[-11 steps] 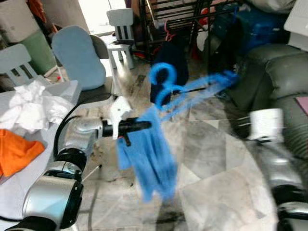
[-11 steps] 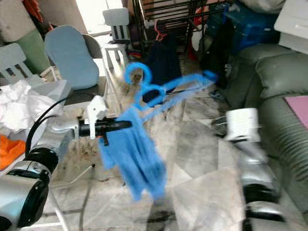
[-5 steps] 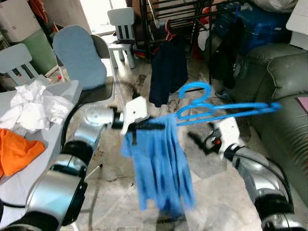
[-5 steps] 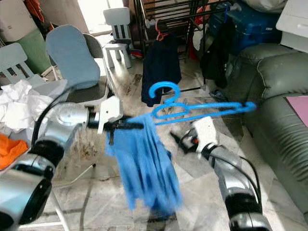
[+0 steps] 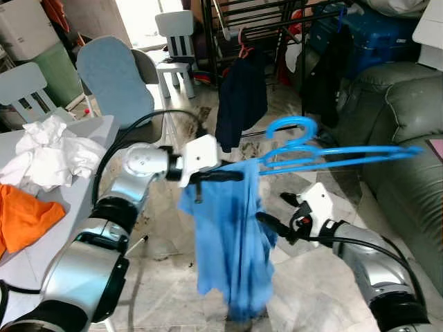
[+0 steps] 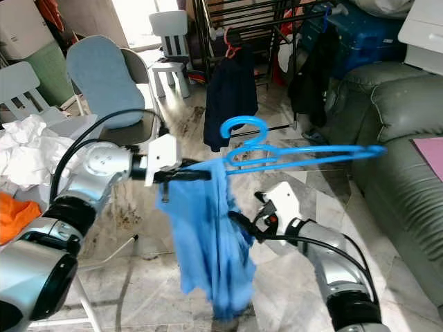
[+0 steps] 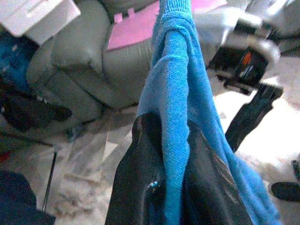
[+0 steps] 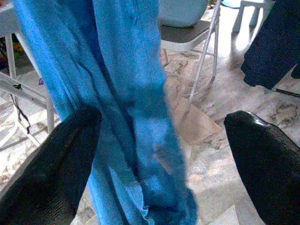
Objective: Hang hanger
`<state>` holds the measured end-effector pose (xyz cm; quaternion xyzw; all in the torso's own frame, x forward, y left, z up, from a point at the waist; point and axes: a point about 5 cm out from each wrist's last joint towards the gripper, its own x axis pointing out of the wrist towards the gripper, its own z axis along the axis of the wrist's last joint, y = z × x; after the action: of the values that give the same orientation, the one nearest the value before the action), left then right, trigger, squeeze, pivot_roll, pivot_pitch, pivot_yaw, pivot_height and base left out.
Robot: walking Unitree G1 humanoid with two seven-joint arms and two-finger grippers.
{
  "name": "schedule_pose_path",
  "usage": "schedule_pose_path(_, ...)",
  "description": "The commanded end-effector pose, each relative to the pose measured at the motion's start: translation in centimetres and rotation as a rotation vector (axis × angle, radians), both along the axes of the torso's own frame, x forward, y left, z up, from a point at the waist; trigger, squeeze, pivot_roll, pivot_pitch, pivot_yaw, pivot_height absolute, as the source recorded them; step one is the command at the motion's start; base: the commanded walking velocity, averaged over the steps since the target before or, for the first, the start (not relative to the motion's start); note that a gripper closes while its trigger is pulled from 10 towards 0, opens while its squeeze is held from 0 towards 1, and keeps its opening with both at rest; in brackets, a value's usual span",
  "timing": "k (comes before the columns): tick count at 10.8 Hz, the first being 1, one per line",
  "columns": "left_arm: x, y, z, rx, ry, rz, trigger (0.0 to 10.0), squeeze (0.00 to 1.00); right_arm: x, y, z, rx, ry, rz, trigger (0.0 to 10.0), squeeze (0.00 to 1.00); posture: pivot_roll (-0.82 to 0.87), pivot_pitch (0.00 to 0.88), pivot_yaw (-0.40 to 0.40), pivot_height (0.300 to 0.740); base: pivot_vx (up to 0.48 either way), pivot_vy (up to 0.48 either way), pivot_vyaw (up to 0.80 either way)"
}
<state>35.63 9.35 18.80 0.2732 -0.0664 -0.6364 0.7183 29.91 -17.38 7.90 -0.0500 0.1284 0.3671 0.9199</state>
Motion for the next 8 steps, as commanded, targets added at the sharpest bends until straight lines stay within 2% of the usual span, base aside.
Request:
schedule_pose_path(1, 0.2, -0.2, 1.7, -0.036, -0.042, -0.019, 0.0, 0.0, 0.3, 0.8, -0.1, -0.005, 0.002, 0.024, 10.0, 0.0, -0.19, 0.0, 0.151, 0.74, 0.0, 0.0, 0.0)
schedule_pose_path(3, -0.2, -1.0, 3.2, -0.095, -0.055, -0.071, 0.0, 0.0, 1.0, 1.1, -0.6, -0.026, 0.007, -0.042, 10.0, 0.0, -0.18, 0.0, 0.143, 0.74, 0.0, 0.0, 0.0)
schedule_pose_path(5, -0.9, -1.5, 4.8, -0.125, -0.06, -0.133, 0.0, 0.0, 2.2, 0.0, -0.3, -0.046, -0.026, -0.167, 10.0, 0.0, -0.17, 0.0, 0.138, 0.74, 0.0, 0.0, 0.0)
schedule_pose_path(6, -1.1, -1.4, 4.7, -0.121, -0.058, -0.136, 0.0, 0.0, 2.6, -0.5, 0.0, -0.032, -0.051, -0.207, 10.0, 0.0, -0.17, 0.0, 0.134, 0.74, 0.0, 0.0, 0.0)
schedule_pose_path(7, -0.9, -1.0, 4.0, -0.103, -0.053, -0.11, 0.0, 0.0, 2.5, -0.1, 0.5, 0.01, -0.062, -0.17, 10.0, 0.0, -0.17, 0.0, 0.134, 0.74, 0.0, 0.0, 0.0)
schedule_pose_path(8, -0.6, -0.3, 2.3, -0.064, -0.039, -0.041, 0.0, 0.0, 1.7, 0.6, 1.0, 0.048, -0.068, -0.045, 10.0, 0.0, -0.17, 0.0, 0.135, 0.74, 0.0, 0.0, 0.0)
